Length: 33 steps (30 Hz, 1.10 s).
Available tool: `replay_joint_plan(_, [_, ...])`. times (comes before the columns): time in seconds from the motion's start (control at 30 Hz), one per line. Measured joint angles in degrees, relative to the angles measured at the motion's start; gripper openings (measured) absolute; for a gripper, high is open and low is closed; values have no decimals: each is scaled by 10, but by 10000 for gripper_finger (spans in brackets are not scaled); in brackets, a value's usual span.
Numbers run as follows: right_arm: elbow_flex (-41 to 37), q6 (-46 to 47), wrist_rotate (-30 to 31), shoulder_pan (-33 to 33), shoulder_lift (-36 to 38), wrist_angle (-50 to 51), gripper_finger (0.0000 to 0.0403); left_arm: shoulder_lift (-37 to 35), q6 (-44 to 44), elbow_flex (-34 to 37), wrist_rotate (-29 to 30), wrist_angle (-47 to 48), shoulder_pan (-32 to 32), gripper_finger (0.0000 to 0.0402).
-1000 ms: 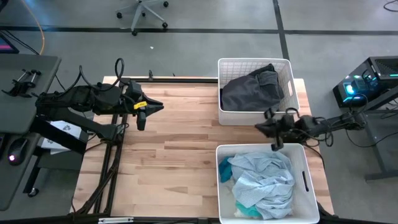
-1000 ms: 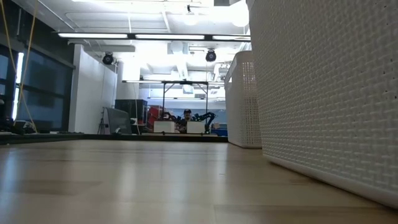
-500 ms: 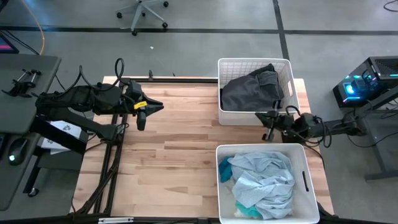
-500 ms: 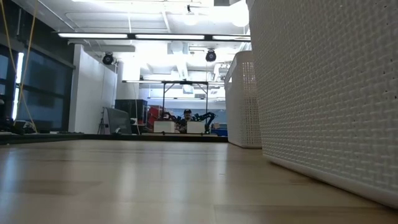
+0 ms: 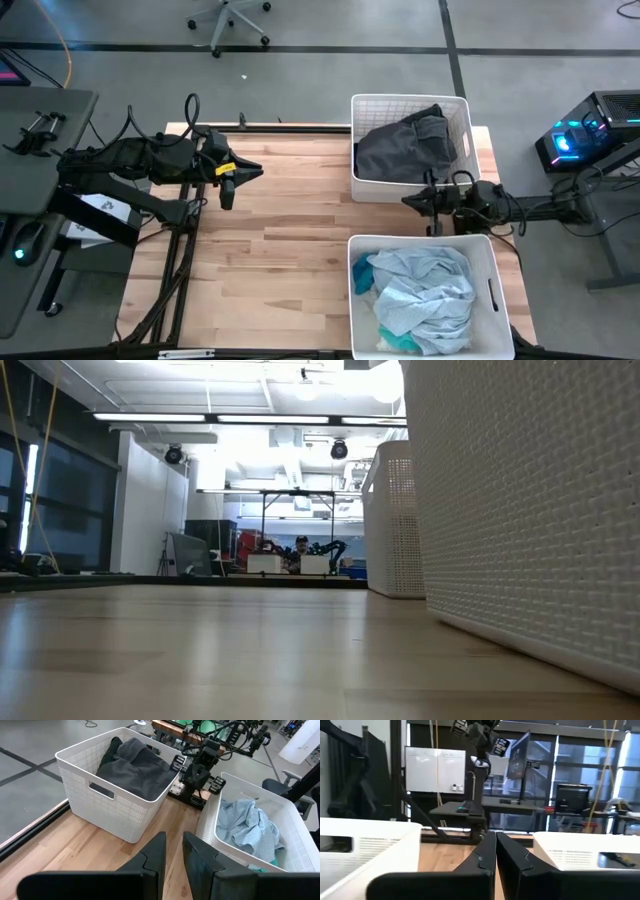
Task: Sort clothes
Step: Return to Home Position
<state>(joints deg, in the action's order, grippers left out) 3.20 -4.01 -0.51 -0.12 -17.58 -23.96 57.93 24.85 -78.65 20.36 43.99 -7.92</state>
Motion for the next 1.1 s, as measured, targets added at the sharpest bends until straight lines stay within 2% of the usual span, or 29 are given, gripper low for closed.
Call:
replay_joint_plan(0.23, [-3, -9, -8, 8, 0, -16, 0, 0, 0, 0, 0, 0, 0, 53])
replay_joint_plan(0.37, [-5, -43, -8, 9, -1, -118, 0, 0, 0, 0, 0, 0, 0, 53])
replay_joint_plan(0.47, [-3, 3, -42, 9, 0, -188, 0, 0, 0, 0, 0, 0, 0, 53])
replay_joint_plan(0.6, [-3, 113, -94, 10, -2, -143, 0, 0, 0, 0, 0, 0, 0, 53])
replay_joint_plan(0.77, [-4, 187, -105, 10, -14, -60, 0, 0, -4, 0, 0, 0, 0, 53])
replay_joint_plan(1.0, [-3, 187, -116, 9, -20, -123, 0, 0, -1, 0, 0, 0, 0, 53])
replay_joint_plan(1.1, [-3, 226, -116, 9, -19, -119, 0, 0, -5, 0, 0, 0, 0, 53])
